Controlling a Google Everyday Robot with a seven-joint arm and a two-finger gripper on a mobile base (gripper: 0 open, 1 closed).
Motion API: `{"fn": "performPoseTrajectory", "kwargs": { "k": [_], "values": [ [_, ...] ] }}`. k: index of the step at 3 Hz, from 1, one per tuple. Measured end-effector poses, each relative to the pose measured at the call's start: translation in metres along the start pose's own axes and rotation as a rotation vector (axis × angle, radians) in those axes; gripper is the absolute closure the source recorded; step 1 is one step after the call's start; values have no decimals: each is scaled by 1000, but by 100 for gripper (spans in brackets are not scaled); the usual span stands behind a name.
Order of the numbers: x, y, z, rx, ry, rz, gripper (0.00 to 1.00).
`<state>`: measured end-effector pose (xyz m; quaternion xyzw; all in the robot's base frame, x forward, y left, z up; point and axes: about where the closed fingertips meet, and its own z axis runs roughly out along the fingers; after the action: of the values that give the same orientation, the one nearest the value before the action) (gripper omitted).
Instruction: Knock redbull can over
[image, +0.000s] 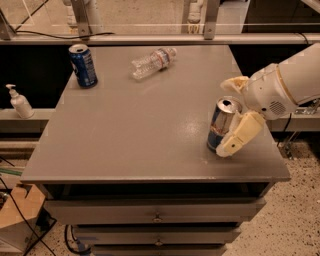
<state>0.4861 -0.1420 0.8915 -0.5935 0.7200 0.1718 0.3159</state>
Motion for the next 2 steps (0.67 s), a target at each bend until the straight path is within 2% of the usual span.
{"fn": "performPoseTrajectory", "kwargs": {
  "k": [1,2],
  "values": [
    [7,-4,10,-13,-84,48,16],
    [7,-6,11,-14,-138,60,37]
  ]
}}
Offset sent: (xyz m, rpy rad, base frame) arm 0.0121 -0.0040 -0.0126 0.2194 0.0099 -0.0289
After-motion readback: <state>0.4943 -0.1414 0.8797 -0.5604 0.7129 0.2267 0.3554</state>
